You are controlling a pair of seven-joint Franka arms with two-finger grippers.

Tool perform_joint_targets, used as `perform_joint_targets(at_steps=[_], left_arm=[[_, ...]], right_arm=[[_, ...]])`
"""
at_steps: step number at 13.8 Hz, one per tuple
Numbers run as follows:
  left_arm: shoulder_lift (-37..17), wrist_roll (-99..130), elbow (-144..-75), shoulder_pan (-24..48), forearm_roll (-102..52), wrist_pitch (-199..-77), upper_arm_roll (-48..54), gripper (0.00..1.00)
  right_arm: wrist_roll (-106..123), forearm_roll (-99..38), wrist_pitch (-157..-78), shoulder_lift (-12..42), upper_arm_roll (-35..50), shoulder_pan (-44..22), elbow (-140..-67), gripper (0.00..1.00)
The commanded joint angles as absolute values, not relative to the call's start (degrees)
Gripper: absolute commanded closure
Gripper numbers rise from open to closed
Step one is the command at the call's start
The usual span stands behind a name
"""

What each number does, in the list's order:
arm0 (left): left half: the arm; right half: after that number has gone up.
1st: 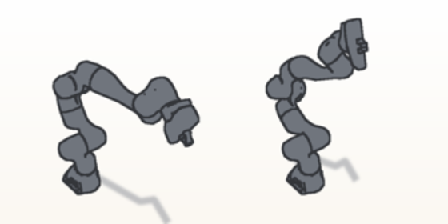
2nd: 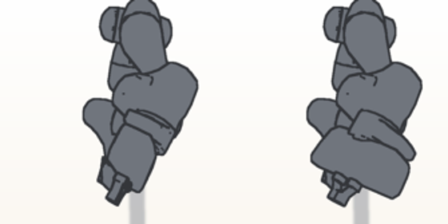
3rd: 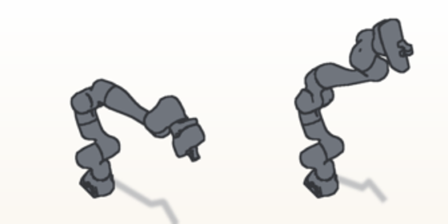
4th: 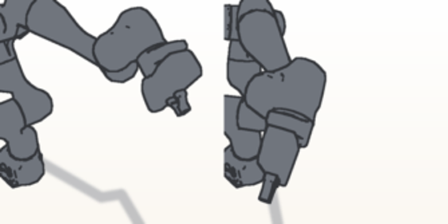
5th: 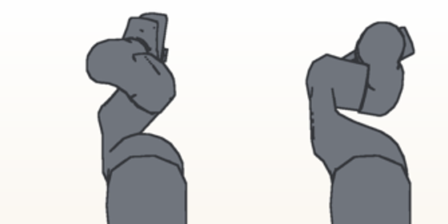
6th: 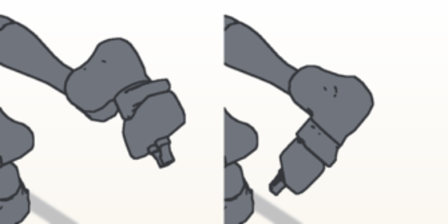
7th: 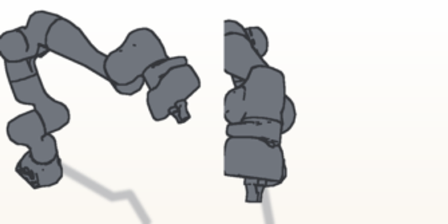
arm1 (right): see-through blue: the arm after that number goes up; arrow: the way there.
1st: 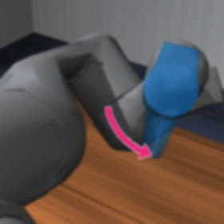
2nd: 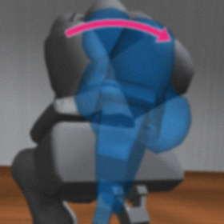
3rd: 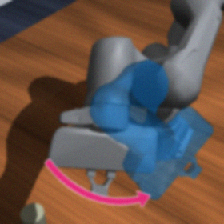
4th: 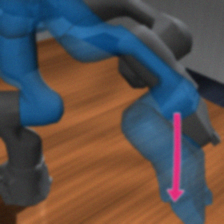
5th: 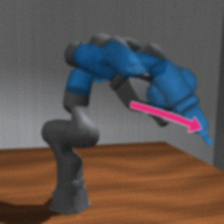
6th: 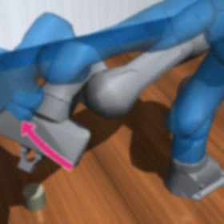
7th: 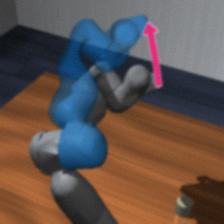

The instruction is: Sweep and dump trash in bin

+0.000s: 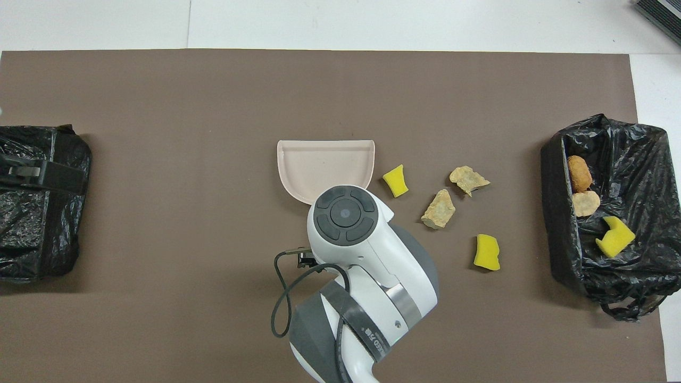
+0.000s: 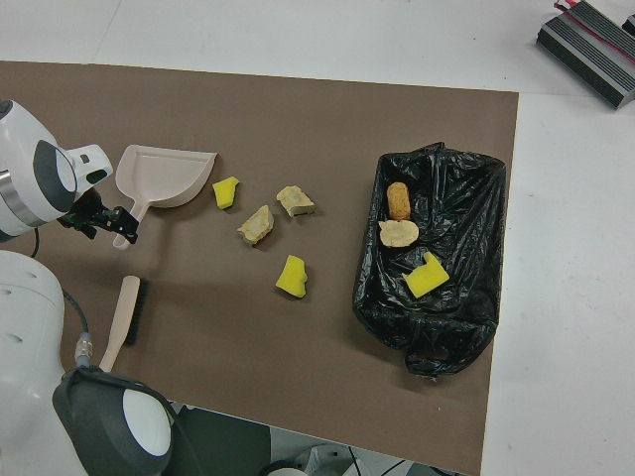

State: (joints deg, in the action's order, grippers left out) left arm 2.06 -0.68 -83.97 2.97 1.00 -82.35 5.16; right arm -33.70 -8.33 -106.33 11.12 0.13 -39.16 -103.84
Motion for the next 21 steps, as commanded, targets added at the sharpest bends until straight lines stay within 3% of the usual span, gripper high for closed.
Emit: perform_joint_targets(at_steps=[1,9,16,17,19,21], left_arm=[[3.3,-0.8,-83.7,2.3,1.5,-80.9,5.8,0.0],[4.0,-1.8,-86.0,1.6,1.1,-84.0,5.7,0.0],[4.0,-1.8,-88.4,1.5,1.1,-86.0,5.7,0.0],[4.2,-1.8,-89.0,1.6,1.1,-86.1,5.7,0.0],[4.3,-1.8,-89.7,1.7,1.1,-86.1,5.7,0.0],[4.4,-1.8,-90.7,1.9,1.1,-86.1,5.8,0.0]], right_arm=[[-31.3,-13.4,-107.1,4.5,0.4,-39.5,-114.1,0.0],[-33.3,-18.4,-109.2,-6.3,0.4,-46.1,-130.9,0.0],[-39.3,-20.7,-120.3,-3.6,0.4,-53.1,-136.9,0.0],[-39.2,-20.7,-120.7,-3.8,0.4,-53.3,-137.9,0.03],[-40.2,-20.7,-120.1,-4.1,0.4,-53.4,-138.5,0.28],[-41.2,-20.7,-119.9,-4.1,0.4,-54.3,-138.3,0.42]])
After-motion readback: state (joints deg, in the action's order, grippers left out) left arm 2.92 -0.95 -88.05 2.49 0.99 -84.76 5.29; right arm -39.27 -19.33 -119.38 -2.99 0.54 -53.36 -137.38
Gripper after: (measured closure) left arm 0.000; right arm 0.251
